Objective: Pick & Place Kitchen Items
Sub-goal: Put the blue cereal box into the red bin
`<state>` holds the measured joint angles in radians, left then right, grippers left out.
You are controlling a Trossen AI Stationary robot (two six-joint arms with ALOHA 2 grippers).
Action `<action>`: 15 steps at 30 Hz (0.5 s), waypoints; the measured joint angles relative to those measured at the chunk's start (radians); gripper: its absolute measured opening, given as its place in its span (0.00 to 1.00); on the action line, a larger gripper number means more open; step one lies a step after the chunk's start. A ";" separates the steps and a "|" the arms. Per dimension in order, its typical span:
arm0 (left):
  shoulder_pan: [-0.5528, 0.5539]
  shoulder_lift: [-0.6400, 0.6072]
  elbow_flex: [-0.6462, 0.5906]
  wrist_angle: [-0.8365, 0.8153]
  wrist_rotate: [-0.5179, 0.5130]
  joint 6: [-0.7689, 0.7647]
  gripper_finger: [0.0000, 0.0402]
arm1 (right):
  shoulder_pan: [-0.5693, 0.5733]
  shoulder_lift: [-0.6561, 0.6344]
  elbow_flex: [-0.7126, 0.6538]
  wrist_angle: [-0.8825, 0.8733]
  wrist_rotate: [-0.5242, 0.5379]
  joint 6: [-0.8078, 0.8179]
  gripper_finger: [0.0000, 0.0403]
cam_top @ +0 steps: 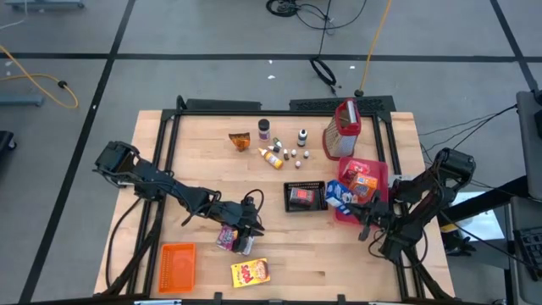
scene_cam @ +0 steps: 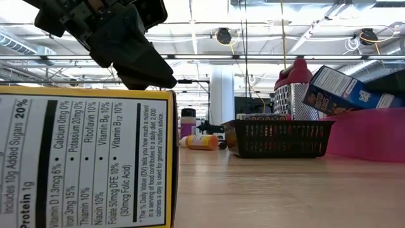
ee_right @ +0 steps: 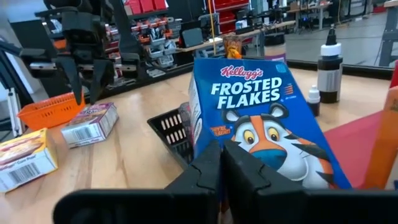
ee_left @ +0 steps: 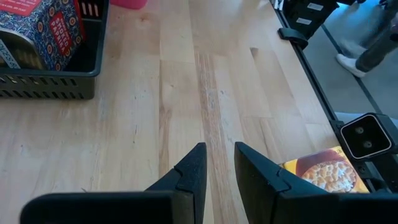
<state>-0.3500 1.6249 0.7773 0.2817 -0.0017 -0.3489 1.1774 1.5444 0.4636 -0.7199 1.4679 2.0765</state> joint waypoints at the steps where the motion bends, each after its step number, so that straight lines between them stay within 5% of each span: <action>1: 0.000 0.000 0.000 0.000 0.000 0.000 0.20 | 0.000 0.000 0.000 0.020 -0.003 -0.021 0.03; 15: 0.000 0.000 0.000 0.005 0.000 0.006 0.20 | 0.000 0.000 0.000 0.050 -0.065 -0.031 0.28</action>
<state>-0.3500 1.6249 0.7773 0.2871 -0.0021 -0.3424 1.1774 1.5444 0.4637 -0.6695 1.4029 2.0457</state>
